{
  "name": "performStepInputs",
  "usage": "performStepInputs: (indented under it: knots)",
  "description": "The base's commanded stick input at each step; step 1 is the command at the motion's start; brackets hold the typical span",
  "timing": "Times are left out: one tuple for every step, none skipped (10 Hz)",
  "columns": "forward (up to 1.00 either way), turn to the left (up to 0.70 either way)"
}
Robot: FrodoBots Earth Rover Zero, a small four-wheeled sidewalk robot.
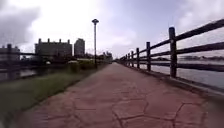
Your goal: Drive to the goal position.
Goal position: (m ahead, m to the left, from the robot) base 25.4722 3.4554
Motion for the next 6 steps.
performStepInputs:
  knots:
    - [1.00, 0.16]
    - [1.00, 0.00]
    - [1.00, 0.00]
    - [1.00, 0.00]
    - [1.00, 0.00]
    - [1.00, 0.00]
